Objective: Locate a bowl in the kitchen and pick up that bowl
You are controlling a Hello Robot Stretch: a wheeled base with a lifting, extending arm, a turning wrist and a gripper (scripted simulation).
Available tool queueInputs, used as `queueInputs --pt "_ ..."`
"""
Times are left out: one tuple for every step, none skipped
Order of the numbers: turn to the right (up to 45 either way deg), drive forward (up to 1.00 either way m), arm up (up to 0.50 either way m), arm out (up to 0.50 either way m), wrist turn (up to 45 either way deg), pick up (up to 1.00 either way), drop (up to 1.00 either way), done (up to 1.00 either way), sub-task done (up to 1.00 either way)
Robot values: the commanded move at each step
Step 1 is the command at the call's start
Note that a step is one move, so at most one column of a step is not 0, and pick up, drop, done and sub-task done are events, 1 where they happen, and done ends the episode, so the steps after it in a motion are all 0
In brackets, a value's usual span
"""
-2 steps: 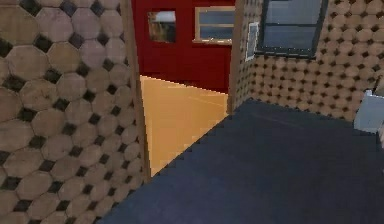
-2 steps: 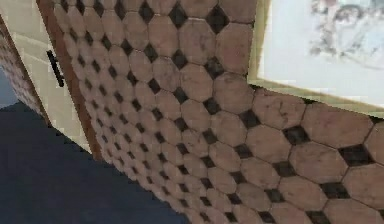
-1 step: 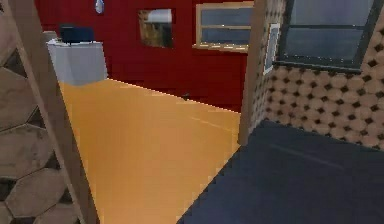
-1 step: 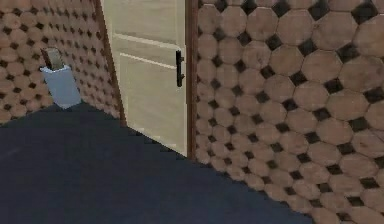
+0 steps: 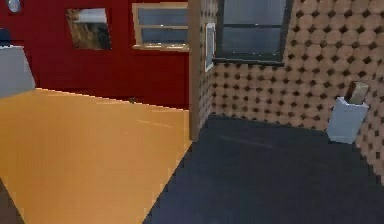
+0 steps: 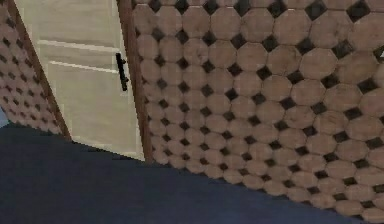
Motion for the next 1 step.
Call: queueInputs --pt "0.0 0.50 0.00 0.00 0.0 0.00 0.00 0.00 0.00"
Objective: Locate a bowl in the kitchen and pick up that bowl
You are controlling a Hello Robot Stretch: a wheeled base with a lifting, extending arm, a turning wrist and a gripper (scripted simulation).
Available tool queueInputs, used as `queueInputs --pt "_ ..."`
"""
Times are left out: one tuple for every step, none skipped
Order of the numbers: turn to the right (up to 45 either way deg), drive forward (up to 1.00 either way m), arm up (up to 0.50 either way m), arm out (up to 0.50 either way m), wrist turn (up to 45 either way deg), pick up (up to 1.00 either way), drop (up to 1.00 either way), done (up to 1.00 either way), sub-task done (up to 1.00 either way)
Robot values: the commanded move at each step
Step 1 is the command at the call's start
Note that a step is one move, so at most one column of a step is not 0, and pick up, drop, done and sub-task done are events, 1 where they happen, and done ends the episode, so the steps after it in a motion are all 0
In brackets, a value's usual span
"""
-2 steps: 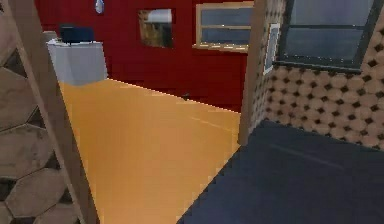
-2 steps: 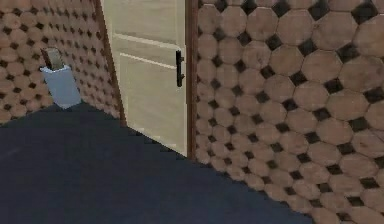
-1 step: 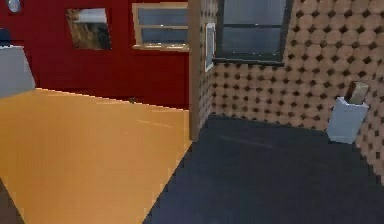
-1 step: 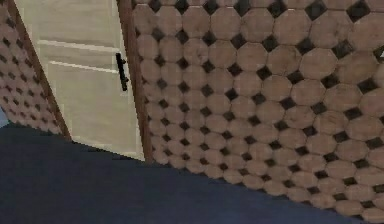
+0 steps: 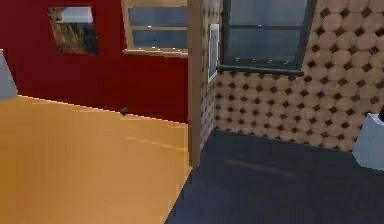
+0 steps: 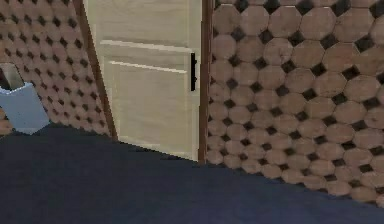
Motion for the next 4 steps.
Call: queueInputs --pt "-6.0 0.00 0.00 0.00 0.0 0.00 0.00 0.00 0.00" --pt "0.0 0.65 0.00 0.00 0.0 0.00 0.00 0.00 0.00" --pt "-45.0 0.00 0.00 0.00 0.0 0.00 0.00 0.00 0.00" --pt "-12.0 0.00 0.00 0.00 0.0 0.00 0.00 0.00 0.00"
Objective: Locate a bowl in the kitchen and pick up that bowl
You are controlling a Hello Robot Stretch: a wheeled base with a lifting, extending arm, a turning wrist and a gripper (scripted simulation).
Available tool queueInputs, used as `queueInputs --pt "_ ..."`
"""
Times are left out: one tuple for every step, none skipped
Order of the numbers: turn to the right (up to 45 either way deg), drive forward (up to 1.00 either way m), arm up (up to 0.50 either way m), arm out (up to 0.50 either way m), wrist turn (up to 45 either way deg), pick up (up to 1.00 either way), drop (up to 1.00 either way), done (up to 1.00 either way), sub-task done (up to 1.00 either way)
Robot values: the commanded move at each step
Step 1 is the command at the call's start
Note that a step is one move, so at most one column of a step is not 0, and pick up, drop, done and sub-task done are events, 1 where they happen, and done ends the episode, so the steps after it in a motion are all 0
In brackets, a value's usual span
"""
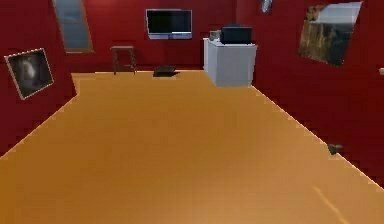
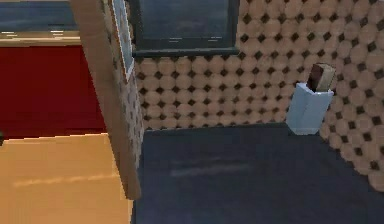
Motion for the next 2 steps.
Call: queueInputs --pt "0.0 1.00 0.00 0.00 0.0 0.00 0.00 0.00 0.00" --pt "0.0 1.00 0.00 0.00 0.0 0.00 0.00 0.00 0.00"
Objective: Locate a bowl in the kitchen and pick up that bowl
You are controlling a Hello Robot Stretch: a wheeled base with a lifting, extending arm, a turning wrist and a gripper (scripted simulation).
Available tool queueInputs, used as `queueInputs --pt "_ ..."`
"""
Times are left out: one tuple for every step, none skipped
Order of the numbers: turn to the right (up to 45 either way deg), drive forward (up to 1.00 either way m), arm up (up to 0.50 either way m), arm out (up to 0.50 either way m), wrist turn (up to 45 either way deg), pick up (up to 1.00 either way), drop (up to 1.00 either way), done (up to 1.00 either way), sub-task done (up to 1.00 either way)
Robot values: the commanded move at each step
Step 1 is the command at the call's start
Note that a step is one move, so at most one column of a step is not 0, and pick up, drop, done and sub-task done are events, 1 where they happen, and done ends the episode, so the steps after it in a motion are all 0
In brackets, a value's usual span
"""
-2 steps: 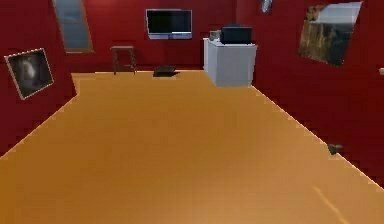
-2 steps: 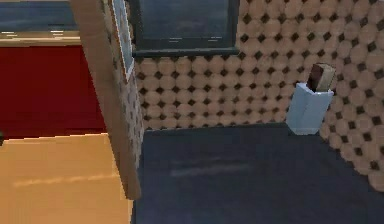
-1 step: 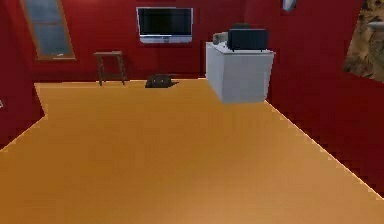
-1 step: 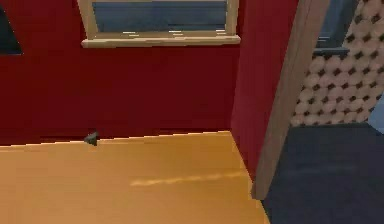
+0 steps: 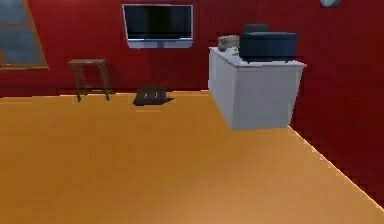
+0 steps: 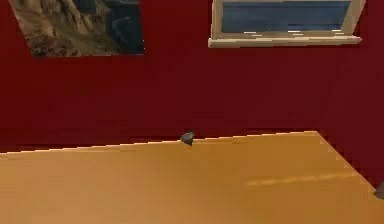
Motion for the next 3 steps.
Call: queueInputs --pt "0.0 1.00 0.00 0.00 0.0 0.00 0.00 0.00 0.00" --pt "0.0 1.00 0.00 0.00 0.0 0.00 0.00 0.00 0.00" --pt "-3.0 0.00 0.00 0.00 0.0 0.00 0.00 0.00 0.00"
